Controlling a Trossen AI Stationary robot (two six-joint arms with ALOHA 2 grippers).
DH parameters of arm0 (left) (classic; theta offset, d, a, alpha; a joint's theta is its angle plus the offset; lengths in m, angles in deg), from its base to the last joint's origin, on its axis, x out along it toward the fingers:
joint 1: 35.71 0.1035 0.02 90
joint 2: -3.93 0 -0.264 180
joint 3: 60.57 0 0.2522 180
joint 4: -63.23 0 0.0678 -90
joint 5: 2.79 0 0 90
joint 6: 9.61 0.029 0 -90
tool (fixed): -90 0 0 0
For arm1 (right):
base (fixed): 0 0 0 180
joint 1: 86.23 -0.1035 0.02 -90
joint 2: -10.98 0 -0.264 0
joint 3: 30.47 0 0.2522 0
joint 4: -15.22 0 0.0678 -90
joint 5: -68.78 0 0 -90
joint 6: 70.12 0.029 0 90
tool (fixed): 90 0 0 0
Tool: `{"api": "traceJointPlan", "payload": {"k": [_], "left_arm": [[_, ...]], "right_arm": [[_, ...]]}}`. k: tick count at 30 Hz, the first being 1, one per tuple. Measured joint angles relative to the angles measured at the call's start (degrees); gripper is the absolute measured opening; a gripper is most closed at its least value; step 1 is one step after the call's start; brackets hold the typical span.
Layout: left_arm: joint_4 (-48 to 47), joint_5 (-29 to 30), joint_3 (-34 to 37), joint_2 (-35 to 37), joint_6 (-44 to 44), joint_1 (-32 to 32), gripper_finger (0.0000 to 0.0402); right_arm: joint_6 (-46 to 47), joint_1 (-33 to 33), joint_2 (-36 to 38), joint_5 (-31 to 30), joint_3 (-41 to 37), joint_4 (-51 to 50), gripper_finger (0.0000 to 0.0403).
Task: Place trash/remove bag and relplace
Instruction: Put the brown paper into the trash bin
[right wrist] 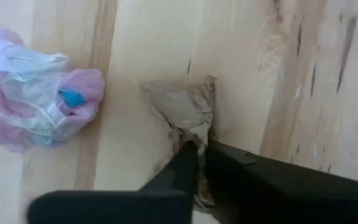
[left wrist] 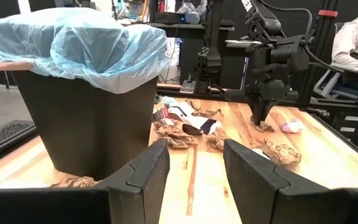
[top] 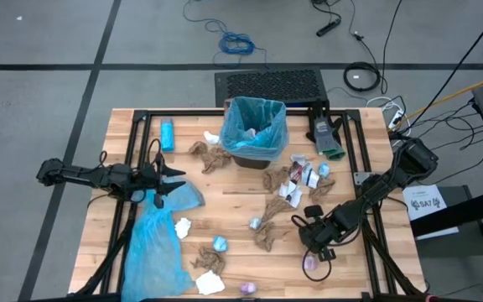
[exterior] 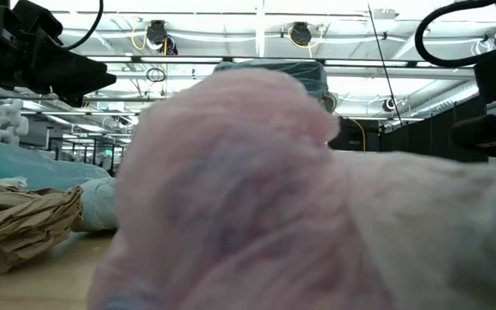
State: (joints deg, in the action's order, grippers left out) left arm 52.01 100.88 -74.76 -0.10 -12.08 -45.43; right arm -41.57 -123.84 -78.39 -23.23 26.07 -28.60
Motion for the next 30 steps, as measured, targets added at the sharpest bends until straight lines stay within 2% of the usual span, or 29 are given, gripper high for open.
{"api": "traceJointPlan", "payload": {"k": [3,7,14,18,24,30], "left_arm": [[0.0,0.0,0.0,0.0,-0.1,0.0,0.0157],[0.0,0.0,0.0,0.0,-0.1,0.0,0.0157],[0.0,0.0,0.0,0.0,-0.1,0.0,0.0157],[0.0,0.0,0.0,0.0,-0.1,0.0,0.0157],[0.0,0.0,0.0,0.0,-0.1,0.0,0.0157],[0.0,0.0,0.0,0.0,-0.1,0.0,0.0157]], "right_arm": [[0.9,0.0,-0.3,-0.3,1.9,-4.4,0.0012],[1.1,0.1,-0.3,-3.5,6.9,-13.9,0.0003],[7.5,1.0,-0.2,-13.1,18.1,-32.8,0.0001],[9.8,2.4,-0.2,-19.1,25.7,-40.5,0.0001],[9.2,7.8,-0.1,-26.7,36.4,-43.1,0.0001],[2.6,17.1,-0.1,-34.0,46.0,-40.0,0.0]]}}
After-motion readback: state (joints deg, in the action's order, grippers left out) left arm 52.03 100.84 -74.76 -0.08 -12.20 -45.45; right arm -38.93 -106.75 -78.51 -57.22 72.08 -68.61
